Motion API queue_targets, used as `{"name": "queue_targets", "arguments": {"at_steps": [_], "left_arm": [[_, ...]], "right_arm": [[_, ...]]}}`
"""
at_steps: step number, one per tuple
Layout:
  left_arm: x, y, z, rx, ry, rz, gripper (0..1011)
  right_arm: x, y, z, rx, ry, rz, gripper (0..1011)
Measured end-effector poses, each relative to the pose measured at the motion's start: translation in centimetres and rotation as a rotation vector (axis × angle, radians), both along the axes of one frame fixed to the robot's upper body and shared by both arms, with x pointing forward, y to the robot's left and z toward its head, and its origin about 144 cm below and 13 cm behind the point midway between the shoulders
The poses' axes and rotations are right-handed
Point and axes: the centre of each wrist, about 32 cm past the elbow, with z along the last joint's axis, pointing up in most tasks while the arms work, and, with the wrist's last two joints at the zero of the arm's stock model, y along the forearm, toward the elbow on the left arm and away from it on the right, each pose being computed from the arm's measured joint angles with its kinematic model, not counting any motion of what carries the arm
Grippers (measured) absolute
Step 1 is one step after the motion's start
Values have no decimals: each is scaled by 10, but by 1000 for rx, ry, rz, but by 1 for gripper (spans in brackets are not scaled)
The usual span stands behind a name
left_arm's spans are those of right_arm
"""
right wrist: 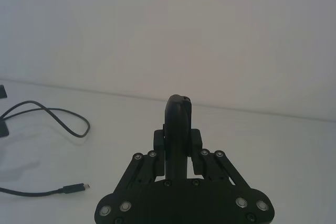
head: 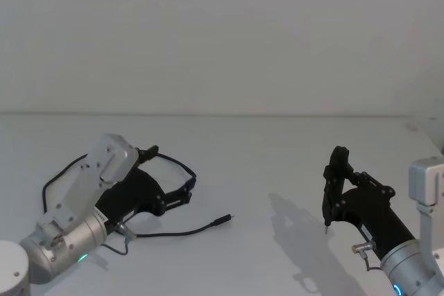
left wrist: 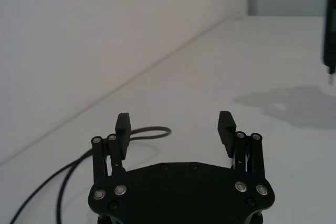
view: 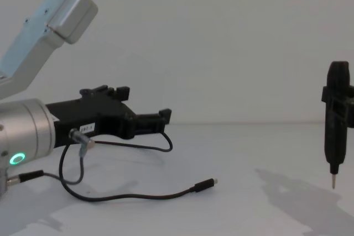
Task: Pick up the data cable with the one hand.
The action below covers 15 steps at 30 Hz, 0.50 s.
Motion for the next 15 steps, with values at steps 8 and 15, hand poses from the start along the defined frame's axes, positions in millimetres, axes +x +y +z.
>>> {"name": "queue_targets", "arguments": {"at_steps": [8, 15], "left_arm": [[6, 16, -1, 33, 54, -124, 1003], [12, 31, -3, 62, 107, -225, 1003]], "right_arm": [[0, 0, 0, 0, 0, 0, 279], [0, 0, 0, 0, 0, 0, 279]]}}
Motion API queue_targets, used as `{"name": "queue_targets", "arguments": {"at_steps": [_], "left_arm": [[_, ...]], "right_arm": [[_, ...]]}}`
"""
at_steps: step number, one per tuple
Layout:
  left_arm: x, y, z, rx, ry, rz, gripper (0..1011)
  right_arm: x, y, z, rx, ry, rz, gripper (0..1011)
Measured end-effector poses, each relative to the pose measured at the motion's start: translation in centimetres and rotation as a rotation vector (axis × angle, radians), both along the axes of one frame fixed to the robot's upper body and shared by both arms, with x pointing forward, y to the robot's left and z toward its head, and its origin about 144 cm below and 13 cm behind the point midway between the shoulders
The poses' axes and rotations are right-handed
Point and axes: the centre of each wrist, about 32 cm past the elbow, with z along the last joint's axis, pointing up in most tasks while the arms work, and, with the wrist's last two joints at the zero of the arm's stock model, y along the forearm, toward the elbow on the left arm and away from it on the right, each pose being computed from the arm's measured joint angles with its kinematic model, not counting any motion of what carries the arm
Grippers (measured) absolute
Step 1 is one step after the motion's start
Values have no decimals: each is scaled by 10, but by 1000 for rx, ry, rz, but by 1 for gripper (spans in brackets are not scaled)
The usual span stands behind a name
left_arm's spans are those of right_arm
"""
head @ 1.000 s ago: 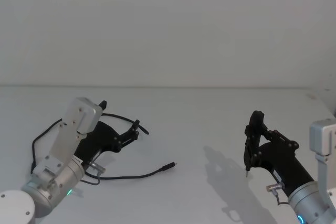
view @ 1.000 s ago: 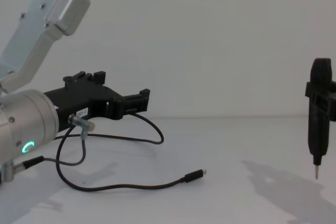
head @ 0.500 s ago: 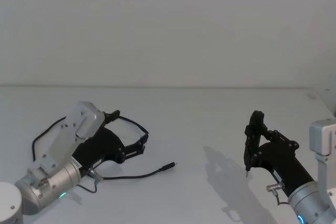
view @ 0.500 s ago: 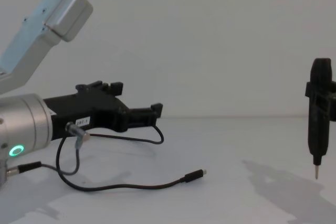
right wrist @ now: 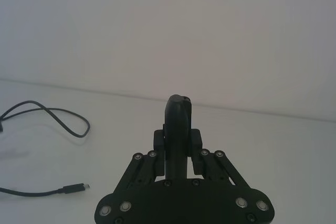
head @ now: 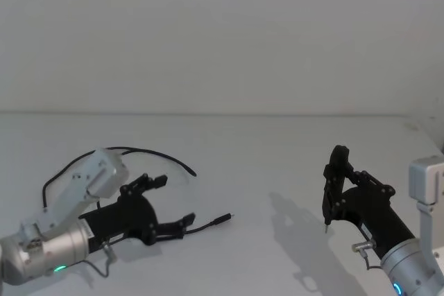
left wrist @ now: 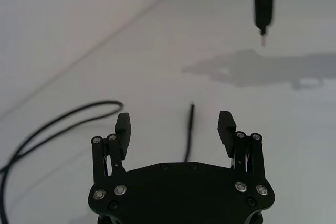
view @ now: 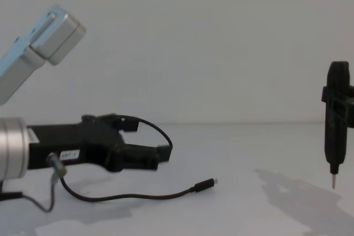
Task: Pick up the data cable with the one hand.
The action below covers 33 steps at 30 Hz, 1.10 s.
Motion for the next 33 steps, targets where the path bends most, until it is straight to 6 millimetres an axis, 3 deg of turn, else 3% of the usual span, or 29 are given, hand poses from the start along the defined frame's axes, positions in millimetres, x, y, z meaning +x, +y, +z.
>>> {"name": "queue_targets", "arguments": {"at_steps": [17, 33], "left_arm": [[20, 58, -14, 119, 174, -211, 1003], [26, 76, -14, 167, 139, -173, 1003]], "right_arm": [[0, 0, 0, 0, 0, 0, 279], [0, 0, 0, 0, 0, 0, 279]]}}
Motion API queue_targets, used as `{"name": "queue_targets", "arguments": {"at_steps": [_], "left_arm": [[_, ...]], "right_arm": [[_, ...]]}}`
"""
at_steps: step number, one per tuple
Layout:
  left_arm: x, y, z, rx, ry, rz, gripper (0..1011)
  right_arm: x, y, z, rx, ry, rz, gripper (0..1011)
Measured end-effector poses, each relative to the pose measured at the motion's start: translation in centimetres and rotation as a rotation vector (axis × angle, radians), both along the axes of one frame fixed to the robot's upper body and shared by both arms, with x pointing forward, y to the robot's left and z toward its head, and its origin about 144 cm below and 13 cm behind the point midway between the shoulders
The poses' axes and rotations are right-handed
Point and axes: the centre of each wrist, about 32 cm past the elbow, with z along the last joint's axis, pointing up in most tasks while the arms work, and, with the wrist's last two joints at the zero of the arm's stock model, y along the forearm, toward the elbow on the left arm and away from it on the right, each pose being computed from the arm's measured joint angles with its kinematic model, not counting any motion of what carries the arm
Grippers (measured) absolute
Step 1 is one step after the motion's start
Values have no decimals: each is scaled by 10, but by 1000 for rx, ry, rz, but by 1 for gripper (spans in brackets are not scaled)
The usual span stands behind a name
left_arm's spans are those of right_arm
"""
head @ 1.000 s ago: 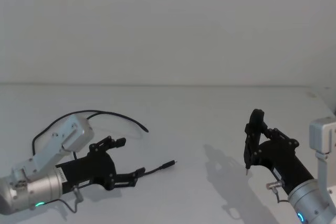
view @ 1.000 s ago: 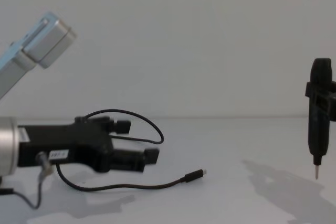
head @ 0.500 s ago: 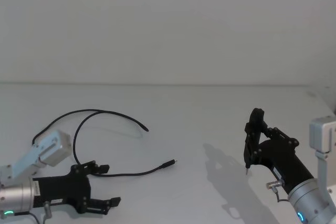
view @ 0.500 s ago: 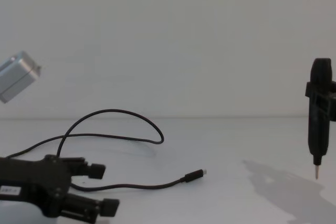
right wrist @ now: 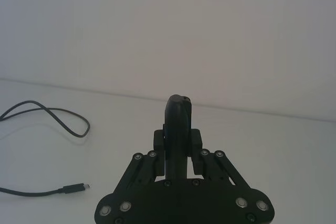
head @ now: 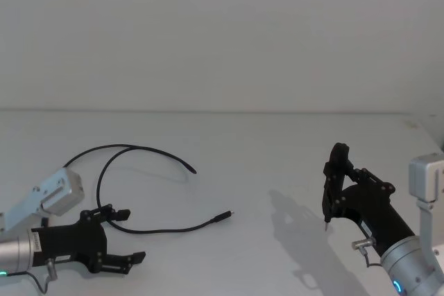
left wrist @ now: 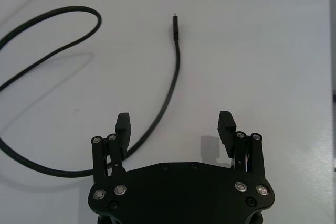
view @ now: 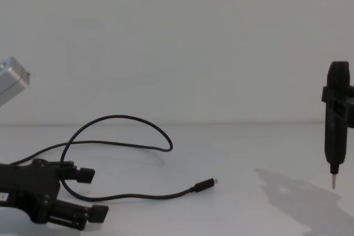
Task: Pick up the data cable with the one hand.
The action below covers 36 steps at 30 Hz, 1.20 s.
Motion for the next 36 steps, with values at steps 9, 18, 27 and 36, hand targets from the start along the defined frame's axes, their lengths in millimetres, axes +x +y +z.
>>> {"name": "queue_targets", "arguments": {"at_steps": [9, 18, 27, 36], "left_arm": [[12, -1, -1, 3, -10, -12, 1003], [29, -6, -10, -5, 35, -65, 1003], [40, -13, -21, -35, 63, -89, 1003], [42, -19, -30, -70, 64, -75, 1003]], "right_arm": [[0, 0, 0, 0, 0, 0, 279], [0, 0, 0, 0, 0, 0, 279], [0, 0, 0, 0, 0, 0, 279], [0, 0, 0, 0, 0, 0, 279]]}}
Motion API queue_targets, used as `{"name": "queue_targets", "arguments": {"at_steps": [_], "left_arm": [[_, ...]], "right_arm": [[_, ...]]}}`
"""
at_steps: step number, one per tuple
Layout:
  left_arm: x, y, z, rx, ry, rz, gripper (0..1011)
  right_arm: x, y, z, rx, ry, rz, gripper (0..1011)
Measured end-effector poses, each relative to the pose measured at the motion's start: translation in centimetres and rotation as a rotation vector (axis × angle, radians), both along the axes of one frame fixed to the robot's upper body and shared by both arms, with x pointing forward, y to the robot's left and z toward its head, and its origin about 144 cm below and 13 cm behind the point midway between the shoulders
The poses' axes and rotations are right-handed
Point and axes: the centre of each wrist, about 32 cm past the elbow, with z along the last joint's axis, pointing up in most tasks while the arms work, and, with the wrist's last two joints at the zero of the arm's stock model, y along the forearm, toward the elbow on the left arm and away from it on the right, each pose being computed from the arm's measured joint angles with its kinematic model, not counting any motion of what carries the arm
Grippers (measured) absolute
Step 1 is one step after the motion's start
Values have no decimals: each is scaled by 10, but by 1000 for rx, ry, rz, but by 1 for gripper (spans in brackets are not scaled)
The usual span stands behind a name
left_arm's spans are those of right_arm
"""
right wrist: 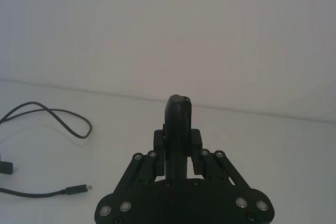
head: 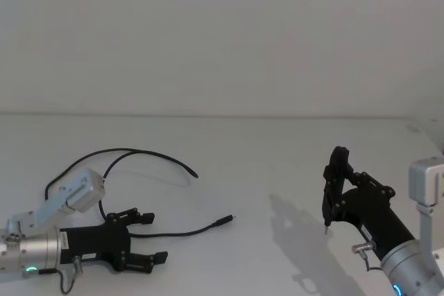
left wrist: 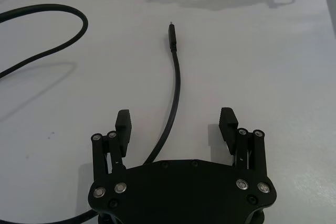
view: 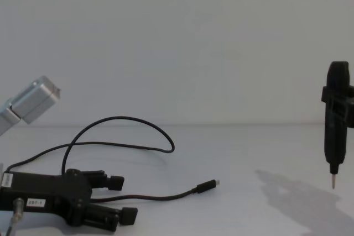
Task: Pick up the data cable with the one hand.
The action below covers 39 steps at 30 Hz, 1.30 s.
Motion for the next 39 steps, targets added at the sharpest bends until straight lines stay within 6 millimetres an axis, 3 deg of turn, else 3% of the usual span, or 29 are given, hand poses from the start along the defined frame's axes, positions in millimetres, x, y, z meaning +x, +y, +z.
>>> {"name": "queue_targets", "arguments": {"at_steps": [30, 39], "left_arm": [[4, -11, -8, -54, -16, 43, 1003], [5, -12, -10, -63, -2, 38, 800]], "right_arm": [[0, 0, 0, 0, 0, 0, 279], [0, 0, 0, 0, 0, 0, 279]]}}
